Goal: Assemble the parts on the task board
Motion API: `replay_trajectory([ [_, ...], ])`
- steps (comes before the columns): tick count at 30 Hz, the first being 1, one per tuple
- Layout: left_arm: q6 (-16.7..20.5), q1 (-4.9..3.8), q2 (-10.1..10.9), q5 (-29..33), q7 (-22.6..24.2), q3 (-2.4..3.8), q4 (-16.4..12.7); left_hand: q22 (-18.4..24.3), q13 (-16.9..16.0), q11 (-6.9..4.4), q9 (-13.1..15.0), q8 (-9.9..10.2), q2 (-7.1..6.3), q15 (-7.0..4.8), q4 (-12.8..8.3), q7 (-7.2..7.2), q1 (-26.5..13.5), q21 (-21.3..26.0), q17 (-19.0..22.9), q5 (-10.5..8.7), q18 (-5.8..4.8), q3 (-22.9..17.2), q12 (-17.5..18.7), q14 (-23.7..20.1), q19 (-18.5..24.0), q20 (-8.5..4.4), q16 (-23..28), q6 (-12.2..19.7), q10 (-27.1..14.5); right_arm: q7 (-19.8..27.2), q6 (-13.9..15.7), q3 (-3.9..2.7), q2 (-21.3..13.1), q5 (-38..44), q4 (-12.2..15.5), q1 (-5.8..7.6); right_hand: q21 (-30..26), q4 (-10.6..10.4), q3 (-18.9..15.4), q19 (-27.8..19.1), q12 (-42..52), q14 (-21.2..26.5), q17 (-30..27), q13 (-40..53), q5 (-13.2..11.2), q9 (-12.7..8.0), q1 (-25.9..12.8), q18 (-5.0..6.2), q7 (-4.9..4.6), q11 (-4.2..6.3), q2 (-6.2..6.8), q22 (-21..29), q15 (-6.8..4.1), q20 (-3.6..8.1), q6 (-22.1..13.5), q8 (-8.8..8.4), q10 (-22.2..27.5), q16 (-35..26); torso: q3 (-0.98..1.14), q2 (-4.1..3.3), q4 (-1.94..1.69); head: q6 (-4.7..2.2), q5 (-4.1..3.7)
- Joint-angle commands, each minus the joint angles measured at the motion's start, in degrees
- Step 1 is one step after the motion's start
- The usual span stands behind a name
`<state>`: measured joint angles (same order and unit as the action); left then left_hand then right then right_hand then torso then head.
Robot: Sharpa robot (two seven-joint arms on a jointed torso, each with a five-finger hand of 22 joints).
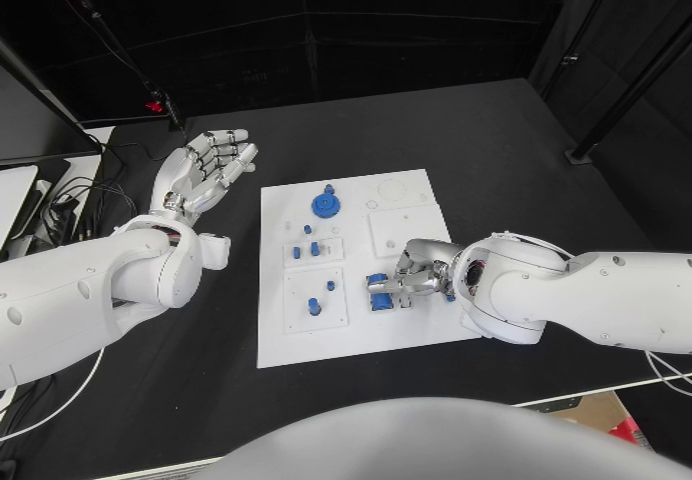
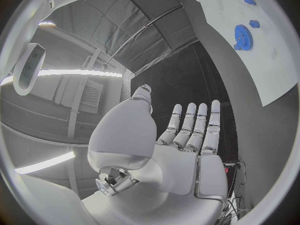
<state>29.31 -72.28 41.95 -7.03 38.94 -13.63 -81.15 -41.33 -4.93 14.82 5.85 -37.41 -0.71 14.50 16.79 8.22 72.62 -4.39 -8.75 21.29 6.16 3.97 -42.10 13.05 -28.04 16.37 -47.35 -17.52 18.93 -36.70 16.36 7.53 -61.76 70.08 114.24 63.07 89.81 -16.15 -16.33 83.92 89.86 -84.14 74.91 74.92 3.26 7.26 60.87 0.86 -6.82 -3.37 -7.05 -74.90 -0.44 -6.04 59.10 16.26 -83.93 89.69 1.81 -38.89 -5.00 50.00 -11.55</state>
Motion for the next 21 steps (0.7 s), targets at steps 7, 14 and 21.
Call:
replay_trajectory([
  [7, -0.5, -0.05, 0.1, 0.0, 5.3, 0.05, -0.1, 0.1, 0.1, -0.07, 0.0, -0.2, 0.44, -0.09, 0.0, 8.70, 0.0, -0.4, 0.1, 0.39, -0.48, 0.5, -0.2, 0.2, -0.1, 0.18, -0.3, 0.5, -0.4, 5.7, 7.9, 0.00, -2.6, 3.6, 1.6, 0.04, 0.2, -0.8, 3.9, 6.1, 0.1, -5.9, 15.1, 15.1, -0.5, 2.8, 7.6, -0.86, 1.42, 1.61, 8.39, -15.1, -1.75, 1.66, 2.4, 4.11, -6.1, 0.3, -0.01, 0.03, 0.06, 0.00, 0.25],
  [14, -0.6, 0.10, 0.1, 0.0, 5.2, 0.05, 0.0, 0.1, 0.1, -0.07, -0.1, -0.3, 0.50, -0.09, 0.0, 8.70, 0.0, -0.4, 0.1, 0.44, -0.49, 0.5, -0.3, 0.2, -0.1, 0.18, -0.3, 0.5, -0.4, 10.2, 12.0, 0.01, -4.5, 3.7, 2.4, 0.03, 0.2, -0.9, 9.5, 6.1, 0.1, -5.9, 15.1, 15.1, -0.5, 9.4, 9.8, -0.86, 2.23, 2.39, 12.26, -15.1, -2.63, 2.65, -1.6, 12.76, -6.1, 0.3, 0.02, 0.06, 0.05, 0.00, -0.02],
  [21, -0.6, 0.17, 0.0, 0.0, 5.2, 0.05, 0.1, 0.1, 0.1, -0.07, -0.1, -0.3, 0.52, -0.09, 0.0, 8.69, 0.0, -0.4, 0.2, 0.46, -0.49, 0.5, -0.3, 0.3, -0.1, 0.18, -0.3, 0.5, -0.4, 11.5, 13.2, 0.03, -6.1, 3.5, 1.8, -0.04, 0.2, -0.8, 10.7, 6.1, 0.1, -5.9, 15.1, 15.1, -0.4, 16.6, 10.3, -0.86, 2.92, 3.05, 11.85, -15.1, -3.12, 3.13, -6.1, 21.72, -6.1, 0.3, 0.00, 0.00, -0.01, 0.00, -0.42],
])
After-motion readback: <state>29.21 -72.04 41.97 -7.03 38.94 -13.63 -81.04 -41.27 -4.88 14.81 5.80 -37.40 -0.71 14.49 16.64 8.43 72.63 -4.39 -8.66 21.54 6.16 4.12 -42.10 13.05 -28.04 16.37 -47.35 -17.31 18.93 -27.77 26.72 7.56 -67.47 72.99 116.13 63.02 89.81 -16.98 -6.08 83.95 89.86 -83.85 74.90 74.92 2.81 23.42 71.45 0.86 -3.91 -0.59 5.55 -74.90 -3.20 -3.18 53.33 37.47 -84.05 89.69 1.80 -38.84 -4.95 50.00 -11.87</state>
